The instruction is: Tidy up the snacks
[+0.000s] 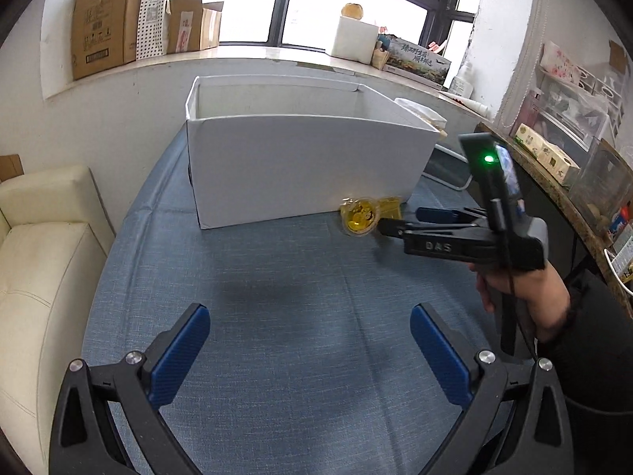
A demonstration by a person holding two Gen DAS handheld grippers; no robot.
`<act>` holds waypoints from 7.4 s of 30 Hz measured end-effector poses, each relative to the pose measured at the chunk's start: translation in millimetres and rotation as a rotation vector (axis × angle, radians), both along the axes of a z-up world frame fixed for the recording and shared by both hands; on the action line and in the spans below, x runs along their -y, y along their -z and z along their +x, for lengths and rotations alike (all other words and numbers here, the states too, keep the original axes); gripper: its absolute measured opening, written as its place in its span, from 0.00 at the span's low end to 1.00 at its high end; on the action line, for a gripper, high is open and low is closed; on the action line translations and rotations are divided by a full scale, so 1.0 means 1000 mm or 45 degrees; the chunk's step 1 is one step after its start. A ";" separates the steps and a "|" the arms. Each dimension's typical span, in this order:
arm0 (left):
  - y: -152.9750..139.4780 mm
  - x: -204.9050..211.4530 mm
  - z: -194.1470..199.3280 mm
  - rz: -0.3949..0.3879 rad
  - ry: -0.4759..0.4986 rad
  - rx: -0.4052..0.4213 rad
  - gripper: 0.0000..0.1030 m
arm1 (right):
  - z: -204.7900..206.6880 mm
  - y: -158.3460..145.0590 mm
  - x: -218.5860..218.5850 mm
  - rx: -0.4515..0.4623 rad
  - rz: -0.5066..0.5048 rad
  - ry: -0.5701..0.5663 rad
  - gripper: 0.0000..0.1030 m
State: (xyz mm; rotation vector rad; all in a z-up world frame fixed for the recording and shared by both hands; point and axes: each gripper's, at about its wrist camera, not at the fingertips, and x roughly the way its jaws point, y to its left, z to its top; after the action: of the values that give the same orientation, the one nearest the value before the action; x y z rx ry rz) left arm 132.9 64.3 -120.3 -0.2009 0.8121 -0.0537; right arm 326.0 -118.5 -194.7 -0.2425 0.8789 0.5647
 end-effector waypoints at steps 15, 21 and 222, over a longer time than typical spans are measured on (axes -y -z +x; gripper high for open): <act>0.020 0.019 0.041 0.029 0.041 -0.058 1.00 | -0.009 -0.010 0.010 0.032 0.042 -0.077 0.48; 0.028 0.034 0.074 0.053 0.059 -0.085 1.00 | -0.041 -0.027 0.039 0.065 0.052 -0.085 0.48; -0.151 0.064 -0.118 0.126 0.050 0.343 1.00 | -0.257 -0.196 0.098 0.438 0.273 0.156 1.00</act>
State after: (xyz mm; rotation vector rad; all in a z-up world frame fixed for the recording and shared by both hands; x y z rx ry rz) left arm 15.3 -0.1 30.7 -0.0819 0.5484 -0.0756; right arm 69.2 -216.6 1.1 -0.0857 0.4921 0.4805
